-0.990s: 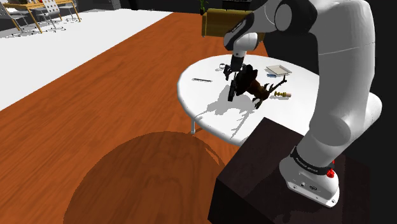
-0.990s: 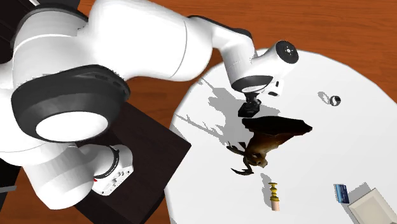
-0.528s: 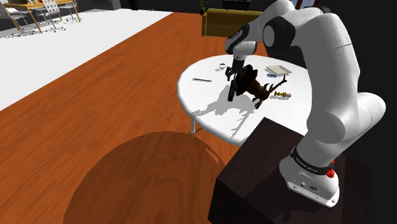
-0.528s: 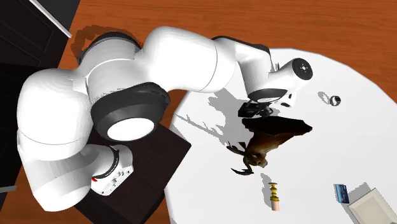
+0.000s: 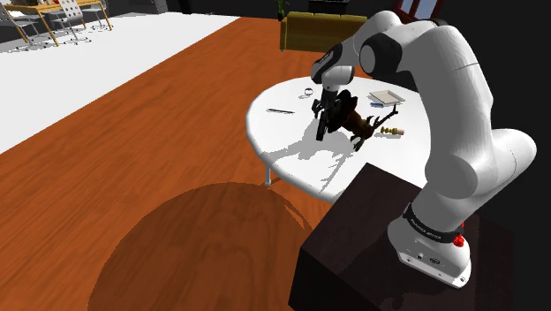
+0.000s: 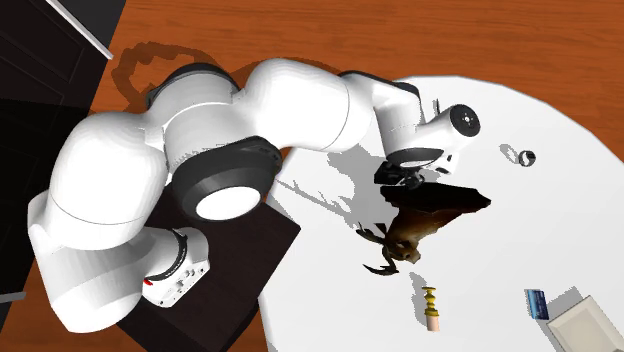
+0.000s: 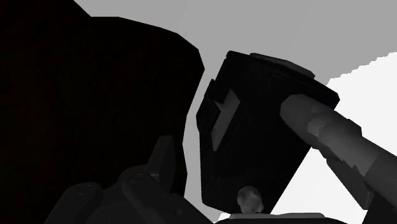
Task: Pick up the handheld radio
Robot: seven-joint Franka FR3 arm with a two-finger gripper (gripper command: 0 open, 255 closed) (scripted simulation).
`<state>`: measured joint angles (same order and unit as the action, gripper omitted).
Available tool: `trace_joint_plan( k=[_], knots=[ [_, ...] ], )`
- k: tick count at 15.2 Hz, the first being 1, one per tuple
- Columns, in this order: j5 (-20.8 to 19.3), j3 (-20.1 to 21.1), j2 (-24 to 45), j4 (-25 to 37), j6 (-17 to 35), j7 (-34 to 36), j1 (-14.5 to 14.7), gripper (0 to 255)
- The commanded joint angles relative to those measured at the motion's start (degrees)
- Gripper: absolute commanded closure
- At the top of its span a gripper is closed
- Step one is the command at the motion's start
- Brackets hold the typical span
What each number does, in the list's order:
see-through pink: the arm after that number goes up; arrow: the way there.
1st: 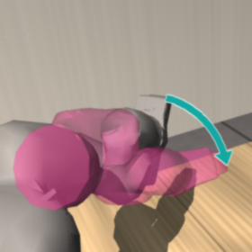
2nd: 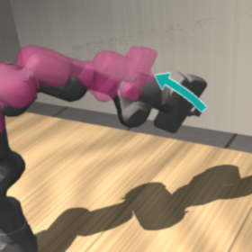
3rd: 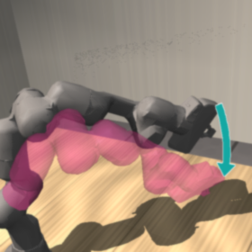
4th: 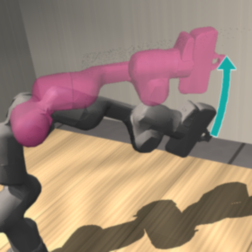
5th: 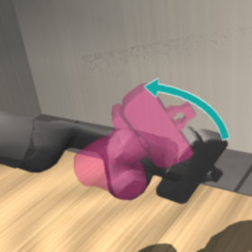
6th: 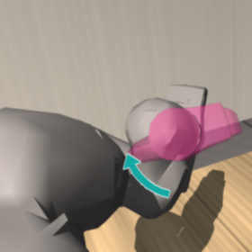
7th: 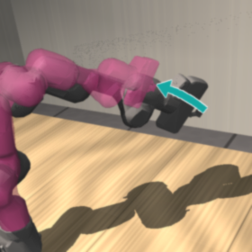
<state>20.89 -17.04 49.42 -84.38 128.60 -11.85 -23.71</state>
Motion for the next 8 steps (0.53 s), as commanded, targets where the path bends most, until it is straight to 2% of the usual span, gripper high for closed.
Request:
trace_joint_plan(
  k=[1,2,8],
  knots=[
    [0.1,0.0,0.1,-0.1,0.3,-0.1,0.0,0],
    [0.1,0.0,0.1,-0.1,0.2,-0.1,0.0,255],
    [0.1,0.0,0.1,-0.1,0.2,-0.1,0.0,255]
  ],
)
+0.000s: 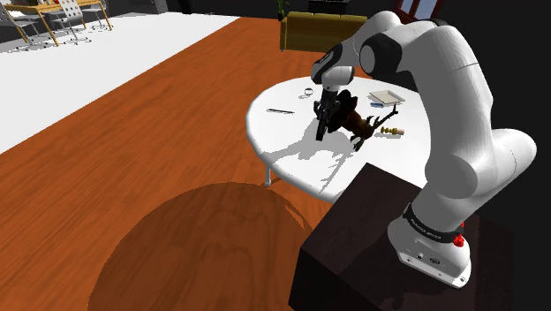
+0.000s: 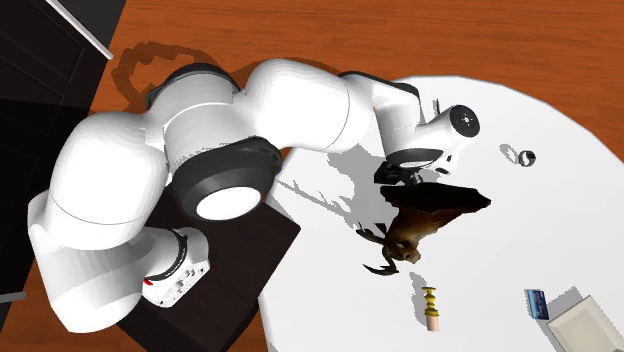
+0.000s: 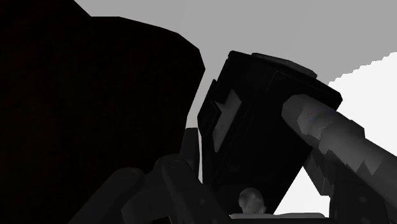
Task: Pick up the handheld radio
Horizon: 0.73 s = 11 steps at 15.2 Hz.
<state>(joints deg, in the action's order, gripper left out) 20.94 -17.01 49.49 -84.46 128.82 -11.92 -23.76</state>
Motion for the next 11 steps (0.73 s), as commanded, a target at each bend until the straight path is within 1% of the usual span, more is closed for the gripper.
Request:
trace_joint_plan(
  k=[1,3,11],
  knots=[
    [0.0,0.0,0.1,0.0,0.0,0.0,0.0,255],
    [0.0,0.0,0.0,-0.1,0.0,0.0,0.0,255],
    [-1.1,-1.0,-4.1,-0.8,-3.4,0.7,0.7,255]
  ],
)
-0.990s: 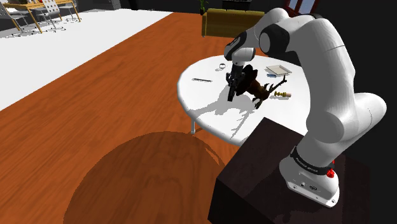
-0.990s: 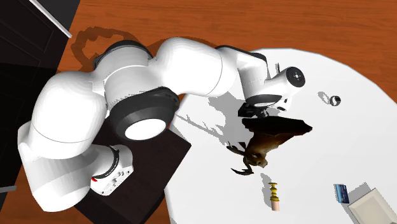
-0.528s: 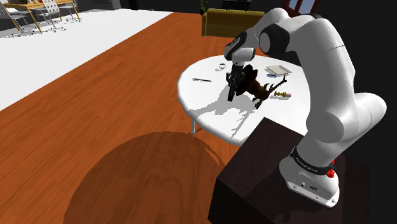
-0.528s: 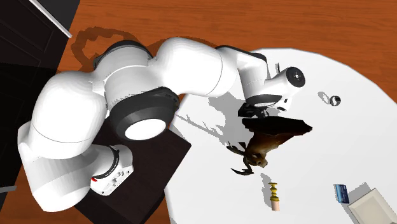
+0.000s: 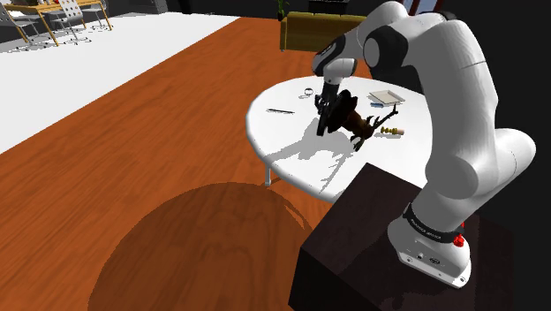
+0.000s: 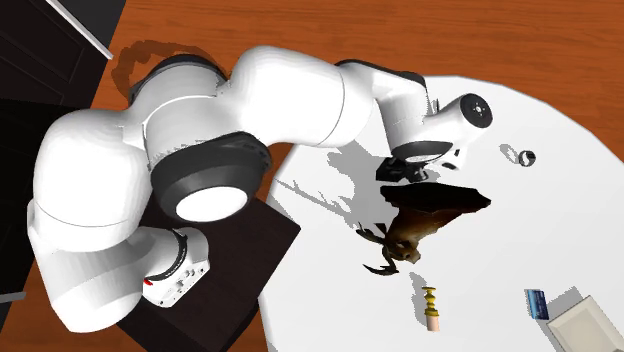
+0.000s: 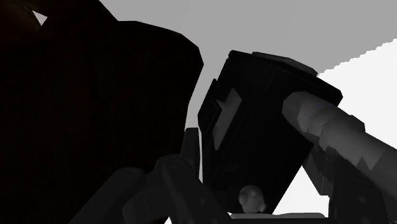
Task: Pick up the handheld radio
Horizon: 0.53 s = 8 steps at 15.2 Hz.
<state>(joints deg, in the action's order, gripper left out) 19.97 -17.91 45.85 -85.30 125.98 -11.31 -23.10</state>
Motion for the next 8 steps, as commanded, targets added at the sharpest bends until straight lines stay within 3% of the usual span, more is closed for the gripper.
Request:
trace_joint_plan(
  k=[1,8],
  knots=[
    [-0.3,-0.3,-1.0,0.0,-1.0,0.2,0.2,255],
    [-1.2,-1.0,-3.8,0.2,-3.9,0.8,0.6,255]
  ],
)
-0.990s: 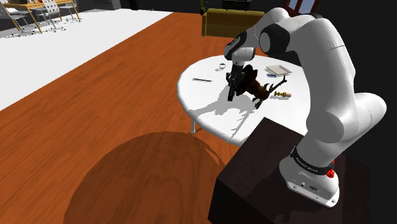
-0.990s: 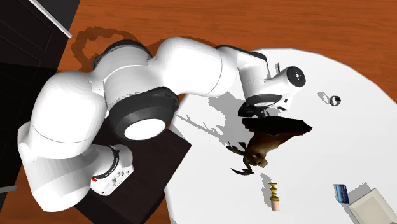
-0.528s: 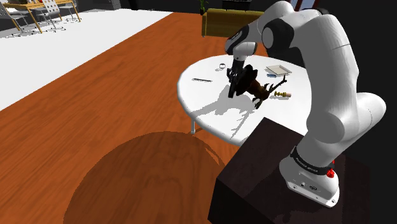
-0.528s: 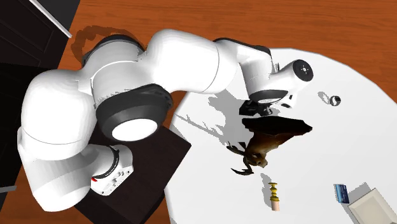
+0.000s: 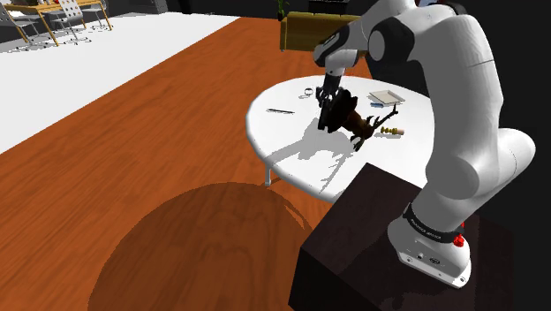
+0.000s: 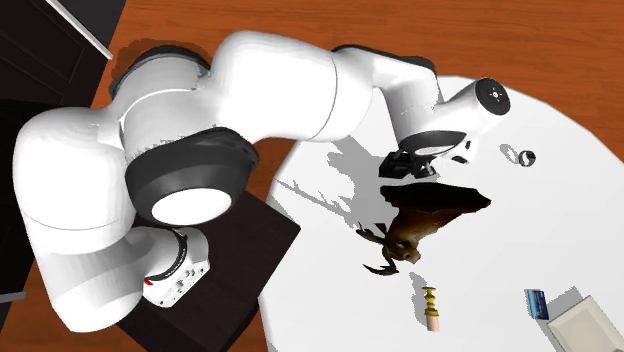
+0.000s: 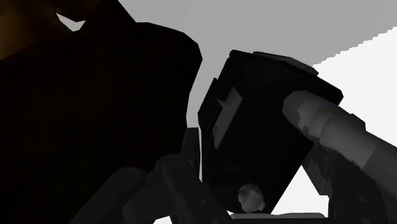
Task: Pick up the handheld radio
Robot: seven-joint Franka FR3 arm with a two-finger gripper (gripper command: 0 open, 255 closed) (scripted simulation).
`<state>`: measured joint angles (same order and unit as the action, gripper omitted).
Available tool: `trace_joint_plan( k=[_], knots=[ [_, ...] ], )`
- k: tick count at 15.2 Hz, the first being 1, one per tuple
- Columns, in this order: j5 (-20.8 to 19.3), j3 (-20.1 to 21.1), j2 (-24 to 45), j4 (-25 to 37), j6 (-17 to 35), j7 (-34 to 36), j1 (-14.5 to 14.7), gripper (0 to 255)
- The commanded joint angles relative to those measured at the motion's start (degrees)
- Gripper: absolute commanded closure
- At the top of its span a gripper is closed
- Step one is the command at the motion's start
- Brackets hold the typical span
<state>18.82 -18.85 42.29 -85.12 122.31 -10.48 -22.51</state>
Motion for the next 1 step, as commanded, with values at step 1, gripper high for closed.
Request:
trace_joint_plan(
  k=[1],
  knots=[
    [-0.1,-0.1,-0.3,0.0,-0.3,0.0,0.0,255]
  ],
)
